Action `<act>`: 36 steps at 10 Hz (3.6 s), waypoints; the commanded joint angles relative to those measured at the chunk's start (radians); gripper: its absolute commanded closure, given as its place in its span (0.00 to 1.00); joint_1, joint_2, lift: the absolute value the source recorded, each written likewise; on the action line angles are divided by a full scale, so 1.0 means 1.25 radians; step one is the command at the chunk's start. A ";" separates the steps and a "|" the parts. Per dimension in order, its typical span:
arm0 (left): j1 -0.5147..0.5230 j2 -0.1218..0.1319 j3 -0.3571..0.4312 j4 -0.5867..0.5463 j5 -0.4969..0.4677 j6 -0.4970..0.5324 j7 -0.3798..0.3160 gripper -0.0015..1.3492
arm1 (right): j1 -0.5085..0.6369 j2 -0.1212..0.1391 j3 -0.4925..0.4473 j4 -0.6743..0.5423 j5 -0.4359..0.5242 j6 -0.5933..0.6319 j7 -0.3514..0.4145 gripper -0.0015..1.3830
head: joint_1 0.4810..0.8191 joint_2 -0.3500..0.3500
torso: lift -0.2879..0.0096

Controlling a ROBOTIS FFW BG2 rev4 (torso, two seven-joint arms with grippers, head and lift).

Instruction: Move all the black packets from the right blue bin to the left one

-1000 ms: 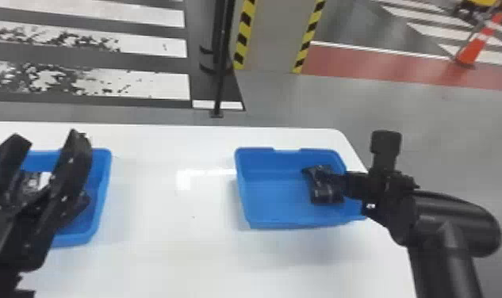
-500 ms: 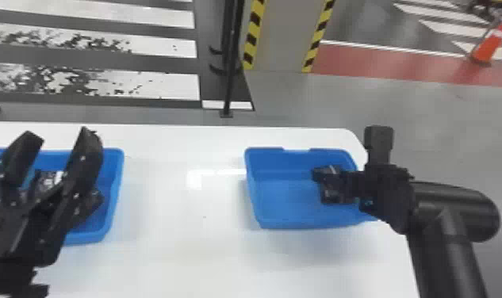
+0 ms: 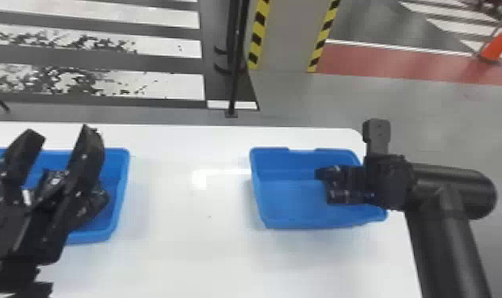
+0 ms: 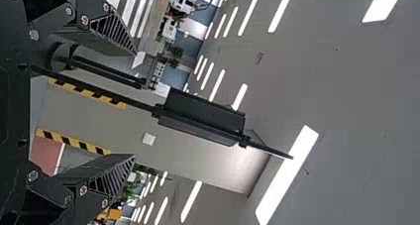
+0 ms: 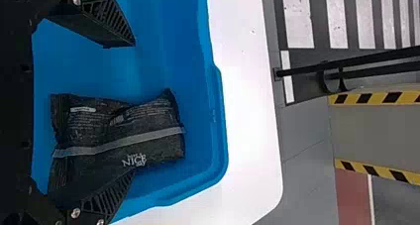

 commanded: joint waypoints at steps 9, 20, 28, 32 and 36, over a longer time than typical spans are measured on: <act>0.005 -0.002 0.008 0.000 -0.002 -0.008 0.000 0.24 | -0.040 -0.006 -0.002 0.073 0.003 0.117 -0.037 0.42 | 0.63 0.18 | 0.50; 0.011 -0.007 0.020 0.000 -0.006 -0.008 0.000 0.24 | 0.201 0.026 -0.033 -0.178 -0.021 -0.181 -0.037 0.81 | 0.63 0.18 | 0.50; 0.011 -0.005 0.019 0.000 -0.008 -0.012 0.000 0.24 | 0.178 0.030 -0.010 -0.206 -0.043 -0.105 -0.070 0.04 | 0.63 0.22 | 0.50; 0.012 -0.005 0.019 0.000 -0.008 -0.014 0.000 0.24 | 0.074 0.018 -0.010 -0.102 -0.045 -0.058 -0.078 0.04 | 0.63 0.22 | 0.50; 0.012 -0.005 0.022 0.000 -0.008 -0.017 0.000 0.24 | 0.009 0.009 -0.006 0.006 -0.034 -0.016 -0.062 0.04 | 0.63 0.22 | 0.50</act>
